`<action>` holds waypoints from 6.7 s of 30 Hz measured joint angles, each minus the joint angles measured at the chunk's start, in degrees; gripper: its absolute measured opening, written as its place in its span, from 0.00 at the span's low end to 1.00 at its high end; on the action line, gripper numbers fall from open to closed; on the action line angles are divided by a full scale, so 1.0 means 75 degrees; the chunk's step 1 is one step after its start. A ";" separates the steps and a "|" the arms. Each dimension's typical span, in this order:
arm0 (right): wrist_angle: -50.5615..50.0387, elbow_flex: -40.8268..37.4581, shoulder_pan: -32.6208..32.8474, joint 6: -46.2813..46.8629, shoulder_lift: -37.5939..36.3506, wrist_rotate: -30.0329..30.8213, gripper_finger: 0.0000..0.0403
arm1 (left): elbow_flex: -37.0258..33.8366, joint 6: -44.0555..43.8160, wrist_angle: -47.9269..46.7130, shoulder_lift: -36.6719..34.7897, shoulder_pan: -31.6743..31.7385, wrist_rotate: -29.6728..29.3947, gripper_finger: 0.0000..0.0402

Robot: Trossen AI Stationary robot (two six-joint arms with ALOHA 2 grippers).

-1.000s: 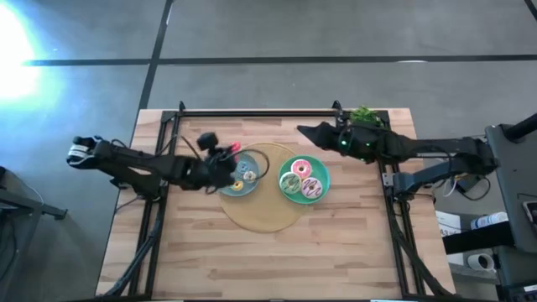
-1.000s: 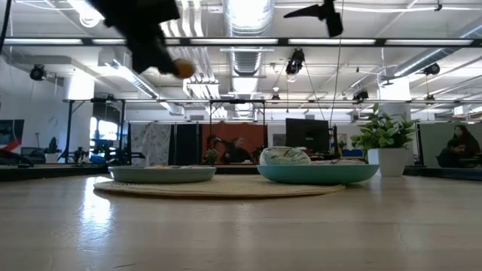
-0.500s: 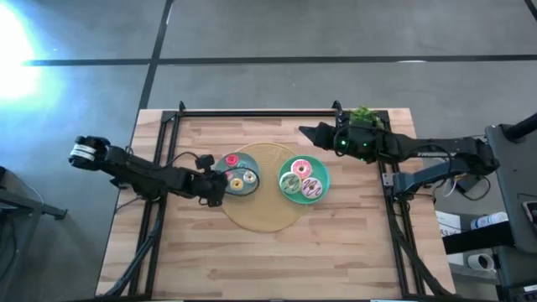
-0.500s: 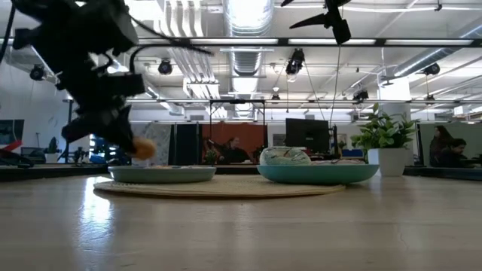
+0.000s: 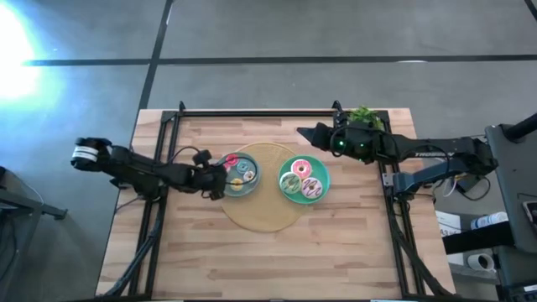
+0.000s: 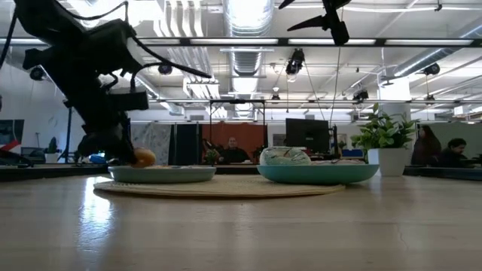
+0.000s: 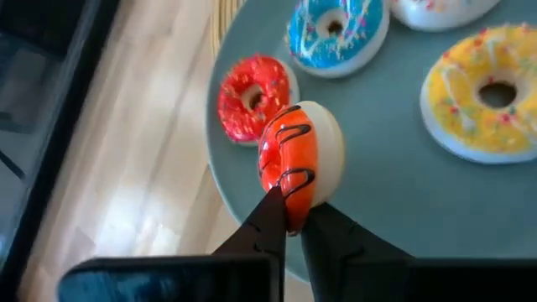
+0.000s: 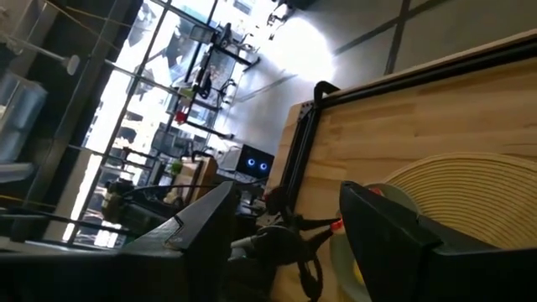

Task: Pick & Place donuts
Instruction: Put the small orange donut on the light blue plate, then return to Home Position

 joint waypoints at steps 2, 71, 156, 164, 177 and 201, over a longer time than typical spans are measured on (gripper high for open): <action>0.0005 0.0000 0.0000 0.0078 0.0022 0.0000 0.51 | -0.0017 0.0001 0.0110 0.0127 0.0108 0.0258 0.04; 0.1124 -0.7603 0.0516 -0.4972 -0.7160 -0.3509 0.52 | -0.1910 -0.4000 0.3915 -0.5927 0.0047 0.5614 0.31; 0.0735 -0.7609 0.0516 -0.4983 -0.6968 -0.3462 0.52 | -0.3672 0.0232 0.2797 -0.9599 0.0790 0.5716 0.31; 0.1506 -0.7630 0.0519 -0.6468 -0.7468 -0.3349 0.52 | -0.3672 0.0230 0.2799 -0.9599 0.0790 0.5716 0.31; 0.0842 -0.7630 0.0524 -0.9414 -0.8888 -0.3756 0.52 | -0.3672 0.0230 0.2800 -0.9576 0.0788 0.5713 0.31; 0.0843 -0.7632 0.0670 -0.9004 -0.8812 -0.3722 0.52 | -0.3669 0.0231 0.2802 -0.9505 0.0790 0.5716 0.31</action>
